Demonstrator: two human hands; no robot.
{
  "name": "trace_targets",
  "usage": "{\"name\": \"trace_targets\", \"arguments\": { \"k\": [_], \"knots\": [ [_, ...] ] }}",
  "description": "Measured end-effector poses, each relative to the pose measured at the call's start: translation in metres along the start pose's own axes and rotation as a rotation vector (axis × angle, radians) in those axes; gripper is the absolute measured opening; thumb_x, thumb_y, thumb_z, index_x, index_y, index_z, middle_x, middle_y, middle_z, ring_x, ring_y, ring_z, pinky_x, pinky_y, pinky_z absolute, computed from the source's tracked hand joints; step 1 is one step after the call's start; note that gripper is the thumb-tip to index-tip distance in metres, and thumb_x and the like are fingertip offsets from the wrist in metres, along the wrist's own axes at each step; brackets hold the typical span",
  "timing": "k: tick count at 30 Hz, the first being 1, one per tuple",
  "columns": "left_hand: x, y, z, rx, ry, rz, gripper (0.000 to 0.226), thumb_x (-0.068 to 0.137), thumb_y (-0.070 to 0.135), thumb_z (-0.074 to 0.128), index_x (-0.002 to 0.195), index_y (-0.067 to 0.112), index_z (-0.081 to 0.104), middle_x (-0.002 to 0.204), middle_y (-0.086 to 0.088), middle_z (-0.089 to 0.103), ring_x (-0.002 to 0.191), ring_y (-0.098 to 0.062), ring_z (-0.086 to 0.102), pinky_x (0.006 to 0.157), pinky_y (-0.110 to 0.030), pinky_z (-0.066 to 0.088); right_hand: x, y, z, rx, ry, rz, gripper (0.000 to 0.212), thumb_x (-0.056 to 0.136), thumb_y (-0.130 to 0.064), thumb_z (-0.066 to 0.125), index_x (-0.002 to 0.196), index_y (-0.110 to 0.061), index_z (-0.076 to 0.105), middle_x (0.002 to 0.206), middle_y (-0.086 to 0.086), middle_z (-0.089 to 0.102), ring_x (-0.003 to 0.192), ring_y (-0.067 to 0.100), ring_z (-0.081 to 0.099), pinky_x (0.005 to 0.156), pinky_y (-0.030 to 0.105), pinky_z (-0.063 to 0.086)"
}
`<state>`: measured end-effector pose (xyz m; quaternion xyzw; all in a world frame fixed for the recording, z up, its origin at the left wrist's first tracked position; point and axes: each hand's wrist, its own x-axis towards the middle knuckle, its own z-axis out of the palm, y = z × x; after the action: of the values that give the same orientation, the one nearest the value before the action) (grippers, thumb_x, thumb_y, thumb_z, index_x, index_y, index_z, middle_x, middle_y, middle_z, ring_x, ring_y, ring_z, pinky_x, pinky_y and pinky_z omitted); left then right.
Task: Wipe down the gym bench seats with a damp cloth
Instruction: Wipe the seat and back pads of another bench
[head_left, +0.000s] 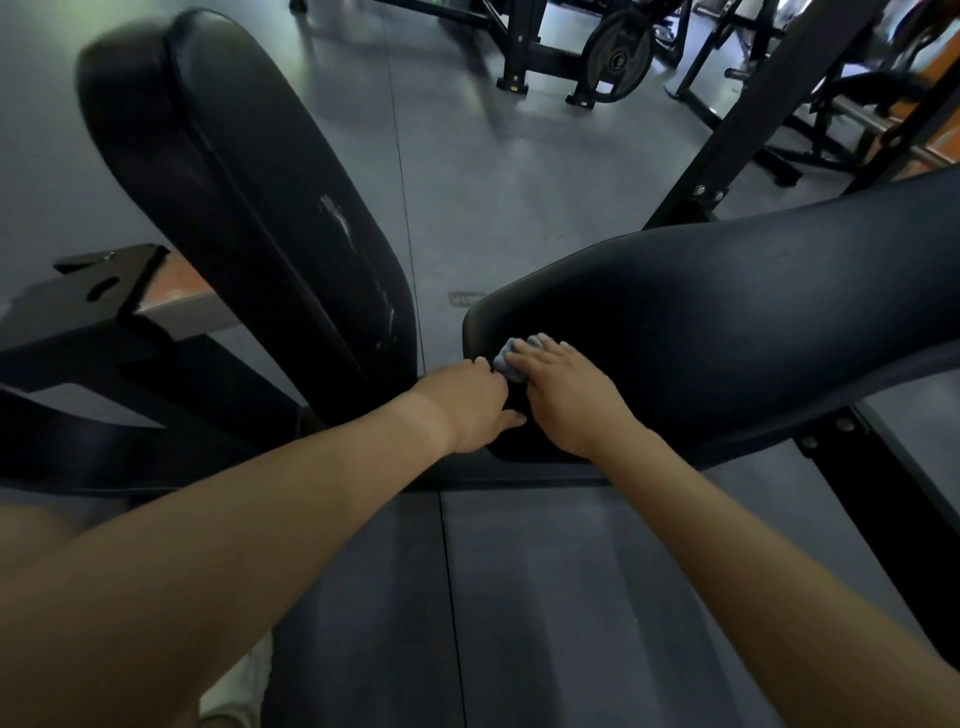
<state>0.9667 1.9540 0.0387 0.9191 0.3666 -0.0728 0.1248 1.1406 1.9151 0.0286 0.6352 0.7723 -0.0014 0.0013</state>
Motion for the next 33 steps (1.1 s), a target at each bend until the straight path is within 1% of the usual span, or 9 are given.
{"name": "trace_targets", "arguments": {
  "k": [4,8,11,13,16,19,22,27,33],
  "knots": [
    [-0.025,-0.004,-0.004,0.24,0.026,0.065,0.041,0.107,0.047,0.042,0.12,0.017,0.067,0.118,-0.007,0.065,0.11,-0.025,0.057,0.094,-0.04,0.045,-0.004,-0.012,-0.006,0.118,0.053,0.015,0.05,0.095,-0.009,0.055,0.144,-0.017,0.055,0.15,0.003,0.053,0.145,0.023,0.04,0.12,0.039,0.033],
    [-0.058,-0.01,-0.001,0.47,0.107,0.124,0.02,0.103,0.03,0.052,0.111,0.024,0.069,0.114,-0.003,0.065,0.11,-0.026,0.056,0.095,-0.041,0.039,0.009,-0.034,-0.017,0.356,0.118,0.199,0.042,0.094,-0.011,0.061,0.136,-0.016,0.059,0.111,0.007,0.069,0.098,0.025,0.067,0.081,0.04,0.059],
    [-0.084,-0.011,-0.011,0.516,0.196,0.138,0.017,0.1,0.025,0.054,0.109,0.025,0.068,0.112,-0.002,0.064,0.107,-0.025,0.055,0.094,-0.041,0.039,0.022,-0.061,-0.022,0.712,0.22,0.356,0.032,0.104,-0.016,0.043,0.129,-0.017,0.064,0.095,-0.001,0.067,0.071,0.005,0.062,0.057,0.013,0.048],
    [-0.102,-0.016,-0.018,0.527,0.29,0.11,0.018,0.098,0.026,0.056,0.11,0.025,0.069,0.111,-0.001,0.063,0.107,-0.024,0.054,0.095,-0.041,0.039,0.031,-0.08,-0.028,0.823,0.269,0.366,0.031,0.105,-0.02,0.044,0.125,-0.019,0.067,0.101,-0.001,0.068,0.076,0.001,0.059,0.062,0.014,0.046],
    [-0.131,-0.032,-0.03,0.498,0.502,0.062,0.021,0.095,0.028,0.055,0.106,0.025,0.073,0.107,0.0,0.065,0.108,-0.026,0.056,0.1,-0.043,0.038,0.042,-0.112,-0.048,1.056,0.34,0.334,0.023,0.104,-0.035,0.052,0.106,-0.025,0.072,0.092,-0.006,0.073,0.082,0.012,0.068,0.073,0.036,0.058],
    [-0.157,-0.046,-0.045,0.507,0.652,0.001,0.024,0.097,0.026,0.052,0.104,0.022,0.075,0.113,-0.002,0.067,0.118,-0.028,0.055,0.116,-0.046,0.032,0.048,-0.145,-0.07,1.205,0.395,0.232,0.021,0.101,-0.045,0.054,0.098,-0.031,0.07,0.089,-0.008,0.072,0.086,0.008,0.068,0.08,0.034,0.056],
    [-0.173,-0.055,-0.058,0.561,0.76,-0.103,0.022,0.098,0.026,0.055,0.108,0.022,0.074,0.124,-0.003,0.065,0.127,-0.027,0.052,0.123,-0.049,0.024,0.045,-0.173,-0.076,1.174,0.41,0.147,0.029,0.105,-0.041,0.05,0.12,-0.025,0.068,0.102,-0.01,0.07,0.091,0.0,0.064,0.082,0.024,0.051],
    [-0.182,-0.064,-0.067,0.582,0.716,-0.109,0.017,0.098,0.029,0.061,0.11,0.026,0.072,0.134,0.0,0.06,0.137,-0.024,0.046,0.124,-0.047,0.021,0.027,-0.177,-0.038,0.943,0.516,0.133,0.032,0.108,-0.027,0.043,0.13,-0.015,0.062,0.107,-0.007,0.053,0.09,-0.001,0.053,0.075,0.003,0.037],
    [-0.184,-0.069,-0.064,0.617,0.713,-0.098,0.024,0.096,0.031,0.066,0.119,0.024,0.065,0.137,-0.001,0.058,0.14,-0.025,0.043,0.125,-0.048,0.022,0.024,-0.165,0.006,0.882,0.346,0.405,0.034,0.109,-0.029,0.035,0.119,-0.012,0.062,0.111,0.005,0.053,0.089,0.017,0.057,0.079,0.032,0.046]
  ]
}}
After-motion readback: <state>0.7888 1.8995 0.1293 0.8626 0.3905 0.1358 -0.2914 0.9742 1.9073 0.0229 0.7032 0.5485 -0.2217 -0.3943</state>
